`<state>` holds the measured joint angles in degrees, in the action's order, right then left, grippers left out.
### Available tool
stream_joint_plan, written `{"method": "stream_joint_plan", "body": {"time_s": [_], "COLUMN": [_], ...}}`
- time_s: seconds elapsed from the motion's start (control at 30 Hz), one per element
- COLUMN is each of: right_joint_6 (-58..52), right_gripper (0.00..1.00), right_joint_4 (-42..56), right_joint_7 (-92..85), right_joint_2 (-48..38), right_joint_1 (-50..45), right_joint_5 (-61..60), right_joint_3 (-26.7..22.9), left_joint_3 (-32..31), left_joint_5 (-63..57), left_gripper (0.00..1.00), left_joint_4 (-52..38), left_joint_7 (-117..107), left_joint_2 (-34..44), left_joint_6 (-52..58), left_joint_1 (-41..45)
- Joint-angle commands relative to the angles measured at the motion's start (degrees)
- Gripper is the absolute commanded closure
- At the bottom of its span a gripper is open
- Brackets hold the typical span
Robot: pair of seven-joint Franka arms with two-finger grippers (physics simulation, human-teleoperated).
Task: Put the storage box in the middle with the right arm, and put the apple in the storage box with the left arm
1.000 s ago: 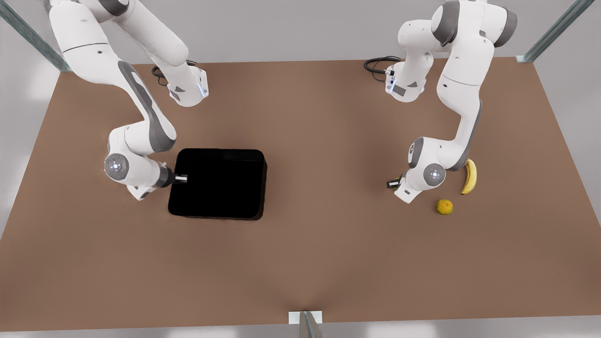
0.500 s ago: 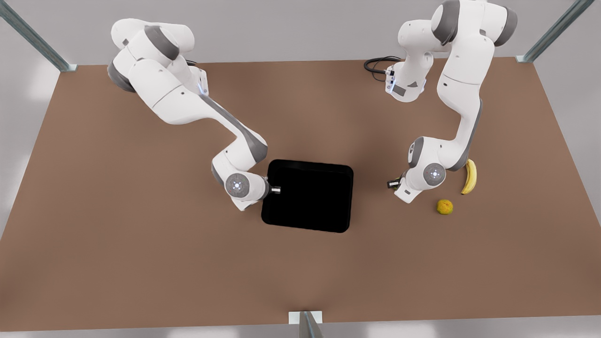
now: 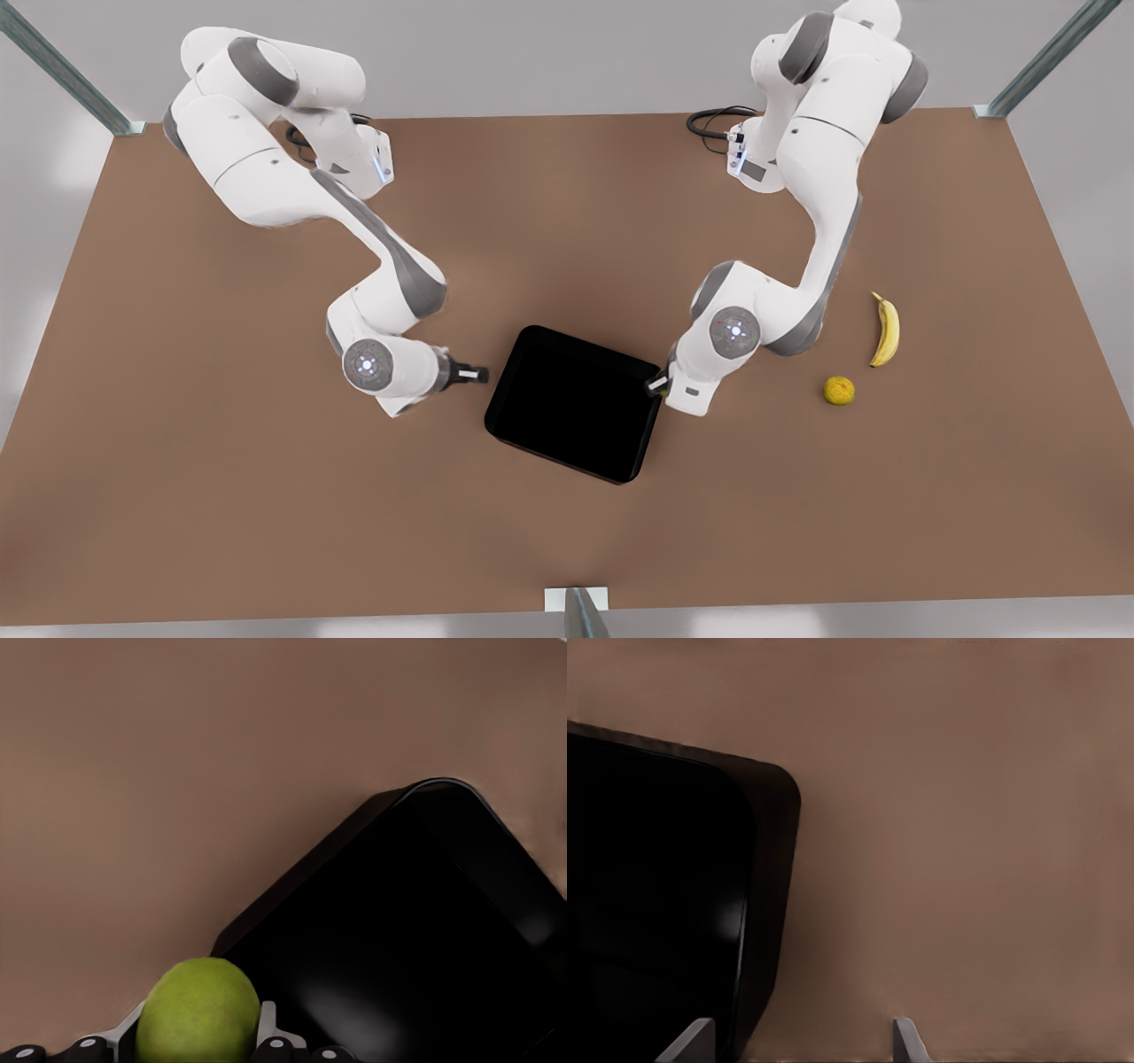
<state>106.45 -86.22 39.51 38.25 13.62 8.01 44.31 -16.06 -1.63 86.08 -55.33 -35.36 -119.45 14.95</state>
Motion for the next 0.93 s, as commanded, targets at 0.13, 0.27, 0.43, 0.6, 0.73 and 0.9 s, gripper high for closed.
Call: {"method": "stream_joint_plan", "body": {"time_s": [0.13,0.27,0.43,0.6,0.73,0.9], "right_joint_6": [-15.0,-15.7,-15.6,-15.9,-17.1,-17.5], "right_gripper": [0.0,0.0,0.0,0.0,0.0,0.0], "right_joint_4": [0.2,-2.4,-2.5,-2.0,-2.2,-1.1], "right_joint_7": [-15.9,-23.1,-21.9,-35.4,-39.2,-39.1], "right_joint_2": [-8.9,-15.7,-17.7,-27.4,-31.3,-30.5], "right_joint_1": [26.8,31.5,26.0,-13.3,-12.9,-11.9], "right_joint_5": [1.0,9.6,10.1,-6.5,-7.5,-7.8], "right_joint_3": [7.1,6.0,0.0,-44.3,-43.5,-42.2], "left_joint_3": [0.0,0.1,0.9,4.3,8.8,8.8], "left_joint_5": [1.9,1.7,2.0,0.4,-3.1,-3.0], "left_gripper": [0.33,0.0,0.0,0.0,0.0,0.0], "left_joint_4": [-7.5,-7.3,-6.7,-6.5,8.9,11.7], "left_joint_7": [-7.2,-6.9,-6.9,31.2,43.2,43.1], "left_joint_2": [-7.7,-7.9,-4.2,9.2,31.9,35.9], "left_joint_6": [-4.5,-5.1,-2.5,32.1,33.4,32.8], "left_joint_1": [6.4,6.1,5.1,-6.9,-12.0,-13.2]}}
